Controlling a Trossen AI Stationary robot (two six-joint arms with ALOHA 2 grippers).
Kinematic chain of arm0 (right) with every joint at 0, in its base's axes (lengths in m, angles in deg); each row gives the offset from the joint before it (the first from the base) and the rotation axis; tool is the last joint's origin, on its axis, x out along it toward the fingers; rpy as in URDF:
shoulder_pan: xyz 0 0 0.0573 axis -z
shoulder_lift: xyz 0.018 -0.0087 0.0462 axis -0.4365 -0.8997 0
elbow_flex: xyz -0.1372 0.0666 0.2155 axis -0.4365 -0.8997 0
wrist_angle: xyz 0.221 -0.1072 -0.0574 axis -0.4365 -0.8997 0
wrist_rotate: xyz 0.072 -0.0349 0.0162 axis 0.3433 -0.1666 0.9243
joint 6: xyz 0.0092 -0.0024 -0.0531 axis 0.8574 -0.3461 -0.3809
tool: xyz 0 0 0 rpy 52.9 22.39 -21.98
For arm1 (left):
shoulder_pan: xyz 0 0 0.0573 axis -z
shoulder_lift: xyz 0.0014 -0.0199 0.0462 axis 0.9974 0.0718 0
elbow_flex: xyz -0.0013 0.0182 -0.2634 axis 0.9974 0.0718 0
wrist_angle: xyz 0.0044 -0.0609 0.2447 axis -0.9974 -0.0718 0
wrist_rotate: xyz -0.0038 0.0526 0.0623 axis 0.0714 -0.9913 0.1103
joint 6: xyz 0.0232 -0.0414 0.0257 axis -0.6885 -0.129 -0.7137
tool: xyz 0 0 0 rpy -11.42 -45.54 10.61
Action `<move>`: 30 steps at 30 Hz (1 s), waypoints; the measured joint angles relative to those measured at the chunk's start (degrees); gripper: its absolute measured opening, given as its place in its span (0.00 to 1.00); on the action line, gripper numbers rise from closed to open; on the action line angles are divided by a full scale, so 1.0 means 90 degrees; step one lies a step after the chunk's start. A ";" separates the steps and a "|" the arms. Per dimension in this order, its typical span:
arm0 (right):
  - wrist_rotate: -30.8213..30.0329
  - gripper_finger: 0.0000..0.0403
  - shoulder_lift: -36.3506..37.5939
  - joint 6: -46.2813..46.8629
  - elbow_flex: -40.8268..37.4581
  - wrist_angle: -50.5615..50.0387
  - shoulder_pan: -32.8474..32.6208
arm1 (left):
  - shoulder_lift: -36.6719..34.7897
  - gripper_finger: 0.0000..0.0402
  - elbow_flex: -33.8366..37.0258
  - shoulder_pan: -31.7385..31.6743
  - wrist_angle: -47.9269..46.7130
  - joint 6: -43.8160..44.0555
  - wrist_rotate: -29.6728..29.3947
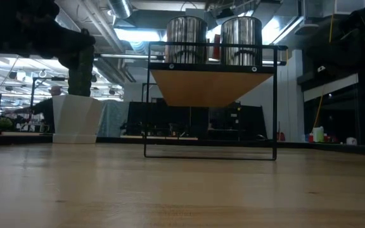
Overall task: Pick & Place candle stick holders
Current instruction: Return to Home Position
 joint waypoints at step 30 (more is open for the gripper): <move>0.0000 0.01 0.0000 -0.0001 0.0000 -0.0002 0.0000 | -0.1119 0.00 0.0296 0.0146 -0.0851 0.0166 -0.0005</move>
